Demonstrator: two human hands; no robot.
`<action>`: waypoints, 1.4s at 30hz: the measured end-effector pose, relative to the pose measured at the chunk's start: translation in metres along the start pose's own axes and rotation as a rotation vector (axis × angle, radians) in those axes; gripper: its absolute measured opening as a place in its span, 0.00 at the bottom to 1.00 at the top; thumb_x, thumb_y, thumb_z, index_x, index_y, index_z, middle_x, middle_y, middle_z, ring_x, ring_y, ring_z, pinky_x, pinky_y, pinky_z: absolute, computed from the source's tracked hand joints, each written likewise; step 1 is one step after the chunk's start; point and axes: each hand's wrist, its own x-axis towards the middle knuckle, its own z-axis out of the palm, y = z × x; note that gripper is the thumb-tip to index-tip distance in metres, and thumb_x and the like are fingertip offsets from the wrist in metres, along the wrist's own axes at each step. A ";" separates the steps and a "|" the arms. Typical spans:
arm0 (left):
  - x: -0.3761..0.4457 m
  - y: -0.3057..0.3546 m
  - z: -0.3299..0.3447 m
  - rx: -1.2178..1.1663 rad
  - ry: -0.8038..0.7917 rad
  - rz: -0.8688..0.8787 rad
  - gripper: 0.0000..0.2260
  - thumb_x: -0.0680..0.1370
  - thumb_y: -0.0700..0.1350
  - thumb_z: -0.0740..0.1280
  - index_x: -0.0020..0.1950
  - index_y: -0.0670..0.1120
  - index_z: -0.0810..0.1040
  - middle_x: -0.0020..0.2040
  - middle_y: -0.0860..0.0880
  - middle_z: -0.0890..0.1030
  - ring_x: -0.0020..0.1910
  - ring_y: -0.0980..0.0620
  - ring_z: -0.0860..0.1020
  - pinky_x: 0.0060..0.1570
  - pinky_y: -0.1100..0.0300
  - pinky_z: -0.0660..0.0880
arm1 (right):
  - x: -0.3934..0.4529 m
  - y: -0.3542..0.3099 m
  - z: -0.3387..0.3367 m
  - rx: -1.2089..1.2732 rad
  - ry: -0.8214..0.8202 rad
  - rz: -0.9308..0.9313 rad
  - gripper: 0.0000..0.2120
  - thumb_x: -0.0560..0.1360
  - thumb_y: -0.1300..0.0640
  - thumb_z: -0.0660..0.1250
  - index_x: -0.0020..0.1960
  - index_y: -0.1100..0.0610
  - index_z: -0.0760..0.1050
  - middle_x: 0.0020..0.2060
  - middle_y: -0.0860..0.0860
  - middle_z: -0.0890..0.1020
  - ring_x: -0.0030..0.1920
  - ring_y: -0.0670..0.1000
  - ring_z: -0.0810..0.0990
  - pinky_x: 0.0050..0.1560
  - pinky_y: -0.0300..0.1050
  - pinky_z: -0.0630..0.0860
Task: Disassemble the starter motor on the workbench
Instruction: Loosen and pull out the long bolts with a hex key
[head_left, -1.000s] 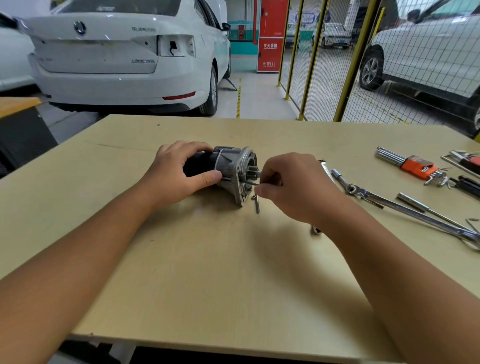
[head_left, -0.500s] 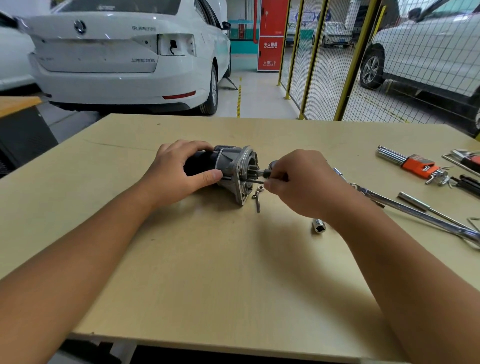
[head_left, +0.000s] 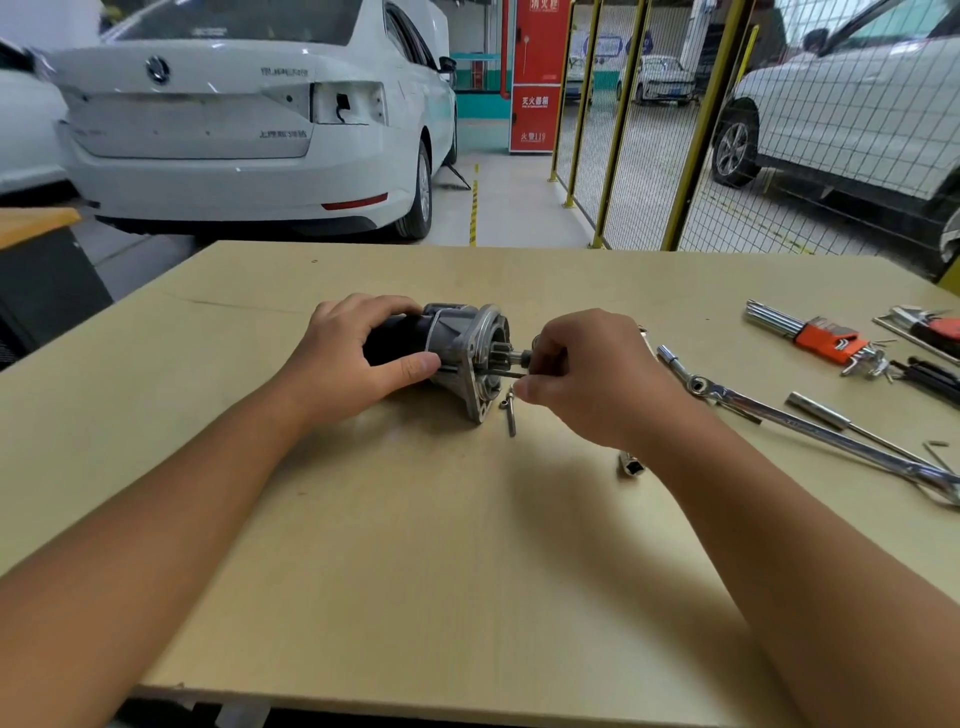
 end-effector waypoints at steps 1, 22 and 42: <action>0.000 0.000 0.000 0.001 0.001 0.004 0.29 0.69 0.68 0.70 0.68 0.60 0.77 0.61 0.56 0.77 0.63 0.49 0.69 0.62 0.53 0.67 | 0.000 0.000 0.000 0.013 -0.011 0.004 0.11 0.73 0.50 0.77 0.37 0.51 0.77 0.35 0.45 0.77 0.35 0.45 0.75 0.32 0.40 0.66; 0.001 -0.005 0.002 -0.004 0.001 0.008 0.32 0.66 0.74 0.66 0.67 0.62 0.77 0.62 0.57 0.78 0.65 0.48 0.69 0.62 0.51 0.67 | -0.002 0.000 -0.006 -0.140 -0.020 -0.078 0.06 0.76 0.53 0.74 0.40 0.51 0.82 0.38 0.46 0.79 0.40 0.51 0.78 0.39 0.46 0.76; -0.001 -0.002 0.001 -0.021 -0.003 -0.011 0.32 0.66 0.75 0.66 0.67 0.63 0.76 0.61 0.59 0.77 0.64 0.53 0.67 0.61 0.55 0.65 | -0.001 -0.004 0.002 -0.056 -0.032 -0.031 0.12 0.79 0.52 0.66 0.43 0.58 0.82 0.38 0.54 0.82 0.41 0.56 0.80 0.38 0.47 0.76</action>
